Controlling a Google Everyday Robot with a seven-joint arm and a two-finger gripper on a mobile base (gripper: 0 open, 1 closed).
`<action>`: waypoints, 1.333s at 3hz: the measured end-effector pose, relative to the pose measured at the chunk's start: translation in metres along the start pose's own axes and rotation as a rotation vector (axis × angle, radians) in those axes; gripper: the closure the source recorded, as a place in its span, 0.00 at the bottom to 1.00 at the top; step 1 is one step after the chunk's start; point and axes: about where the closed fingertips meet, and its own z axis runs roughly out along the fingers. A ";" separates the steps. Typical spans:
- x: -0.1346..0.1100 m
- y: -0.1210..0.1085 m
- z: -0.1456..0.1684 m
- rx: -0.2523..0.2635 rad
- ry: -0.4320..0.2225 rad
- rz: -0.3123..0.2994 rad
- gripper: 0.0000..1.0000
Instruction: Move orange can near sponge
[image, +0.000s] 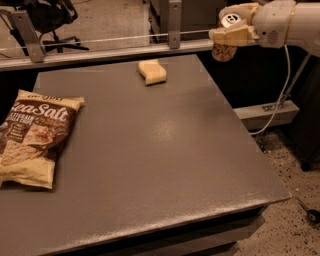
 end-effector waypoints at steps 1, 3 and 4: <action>0.028 -0.015 0.025 0.049 0.009 0.078 1.00; 0.072 -0.011 0.089 0.035 0.024 0.234 1.00; 0.087 -0.007 0.116 0.016 0.011 0.289 1.00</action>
Offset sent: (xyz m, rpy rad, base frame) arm 0.0790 0.0311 -0.0764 0.1025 0.2009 -0.1285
